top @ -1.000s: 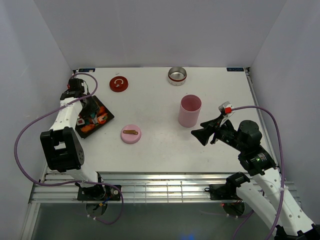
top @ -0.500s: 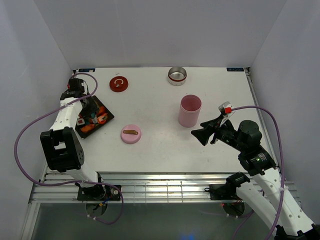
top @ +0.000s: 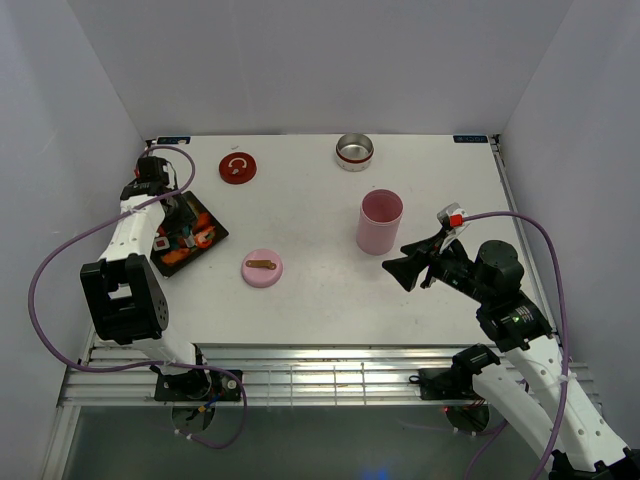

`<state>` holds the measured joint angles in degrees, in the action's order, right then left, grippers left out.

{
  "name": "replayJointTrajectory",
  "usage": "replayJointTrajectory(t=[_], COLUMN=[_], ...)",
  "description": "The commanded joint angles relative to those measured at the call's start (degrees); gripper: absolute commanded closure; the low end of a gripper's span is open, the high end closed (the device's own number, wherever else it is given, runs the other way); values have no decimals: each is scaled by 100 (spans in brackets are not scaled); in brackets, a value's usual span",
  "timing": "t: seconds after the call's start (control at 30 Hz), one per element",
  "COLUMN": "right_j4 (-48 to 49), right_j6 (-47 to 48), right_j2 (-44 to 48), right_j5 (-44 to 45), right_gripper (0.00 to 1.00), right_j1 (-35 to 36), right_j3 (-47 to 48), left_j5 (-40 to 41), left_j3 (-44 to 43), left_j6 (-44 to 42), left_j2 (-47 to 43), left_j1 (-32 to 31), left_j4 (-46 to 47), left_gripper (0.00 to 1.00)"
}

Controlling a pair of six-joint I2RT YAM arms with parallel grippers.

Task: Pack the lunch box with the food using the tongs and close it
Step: Pick up the fake food from the plate.

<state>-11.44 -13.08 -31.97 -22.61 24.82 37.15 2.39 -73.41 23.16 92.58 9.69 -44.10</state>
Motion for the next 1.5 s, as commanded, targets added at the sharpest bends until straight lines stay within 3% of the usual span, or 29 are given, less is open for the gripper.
replayJointTrajectory(t=[0.0, 0.87, 1.27, 1.47], right_j4=[160, 160, -104, -306], right_j6=[69, 86, 157, 95], right_j2=[6, -99, -64, 120], right_j5=[46, 160, 634, 837], right_gripper=[28, 28, 28, 28], right_j1=[23, 23, 23, 23], right_j3=[38, 91, 363, 451], left_j5=[33, 16, 95, 243], left_j3=[-156, -569, -1158, -1808], left_j6=[5, -162, 198, 400], left_j2=[-292, -1180, -1286, -1058], left_j1=[24, -99, -1803, -2988], left_j4=[86, -99, -143, -108], left_gripper=[58, 63, 64, 66])
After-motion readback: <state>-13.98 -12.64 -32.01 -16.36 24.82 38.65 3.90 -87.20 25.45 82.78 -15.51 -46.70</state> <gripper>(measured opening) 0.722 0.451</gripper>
